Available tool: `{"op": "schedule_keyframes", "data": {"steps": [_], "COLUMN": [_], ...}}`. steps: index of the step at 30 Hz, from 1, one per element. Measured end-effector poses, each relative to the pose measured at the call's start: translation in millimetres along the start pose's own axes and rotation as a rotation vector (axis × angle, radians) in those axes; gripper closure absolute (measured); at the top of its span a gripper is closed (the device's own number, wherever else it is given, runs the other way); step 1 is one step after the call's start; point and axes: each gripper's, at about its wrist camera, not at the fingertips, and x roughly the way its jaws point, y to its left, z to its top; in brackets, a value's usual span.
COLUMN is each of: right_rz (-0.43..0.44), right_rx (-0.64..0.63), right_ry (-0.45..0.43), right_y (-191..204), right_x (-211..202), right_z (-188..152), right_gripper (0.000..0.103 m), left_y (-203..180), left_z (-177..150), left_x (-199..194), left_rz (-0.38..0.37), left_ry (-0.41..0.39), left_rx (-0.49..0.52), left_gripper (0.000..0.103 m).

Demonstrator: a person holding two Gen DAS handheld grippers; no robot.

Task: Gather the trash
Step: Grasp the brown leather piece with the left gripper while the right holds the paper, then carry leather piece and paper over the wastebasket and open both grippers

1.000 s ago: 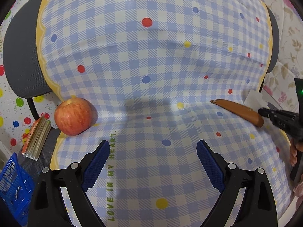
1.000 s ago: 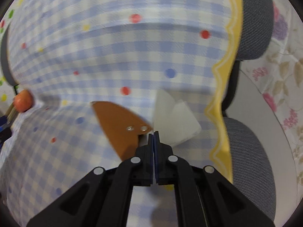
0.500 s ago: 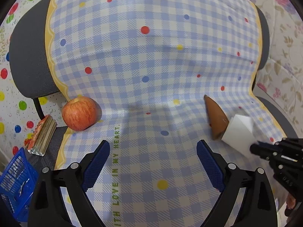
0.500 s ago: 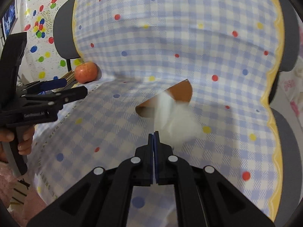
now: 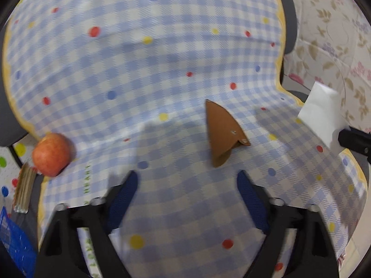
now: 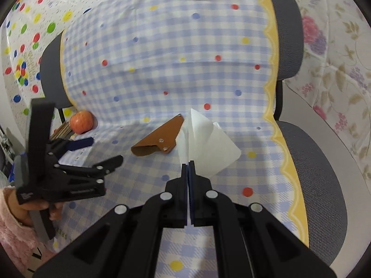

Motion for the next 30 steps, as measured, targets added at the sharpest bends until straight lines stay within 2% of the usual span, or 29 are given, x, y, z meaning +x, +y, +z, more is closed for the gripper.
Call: {"op": "schedule_keyframes", "data": {"steps": [2,4,13,14,15,16,21,26,30], "right_rz": [0.005,0.008,0.016,0.019,0.020,0.019,0.020,0.024,0.030], "right_rx": [0.017,0.030,0.047,0.051,0.053,0.054,0.065,0.082,0.088], "right_ry": [-0.004,-0.008,-0.011,-0.012,-0.012,-0.014,-0.029,-0.029,-0.027], "right_y": [-6.4,-12.4,-23.4,-24.6,-25.3,-25.3,-20.6,-9.4,0.5], "right_x": [2.6,4.3,5.1,3.9,2.6,0.3,-18.1,-41.1,-60.9], "right_z": [1.8,2.4,3.3,2.9,2.6,1.3,-9.2,-28.4,-43.2], "right_gripper": [0.101,0.101,0.101,0.101,0.101,0.101,0.101,0.101,0.101], "left_y": [-6.1,-9.8,-21.9,-23.4,-24.4,-25.3,-29.8,-29.3,-26.9], "left_z": [3.0,5.4,19.8,20.8,21.0,21.1,8.0,-17.5,-36.3], "left_x": [9.7,17.8,41.4,42.5,42.3,41.1,-1.7,-60.5,-100.2], "left_rz": [-0.010,-0.029,-0.033,-0.027,-0.033,-0.039,-0.082,-0.119,-0.133], "left_ry": [0.022,0.047,0.085,0.084,0.083,0.084,0.003,-0.086,-0.118], "left_rx": [0.018,0.029,0.053,0.059,0.061,0.061,0.047,-0.003,-0.046], "left_gripper": [0.044,0.055,0.068,0.075,0.090,0.091,0.097,0.098,0.098]}}
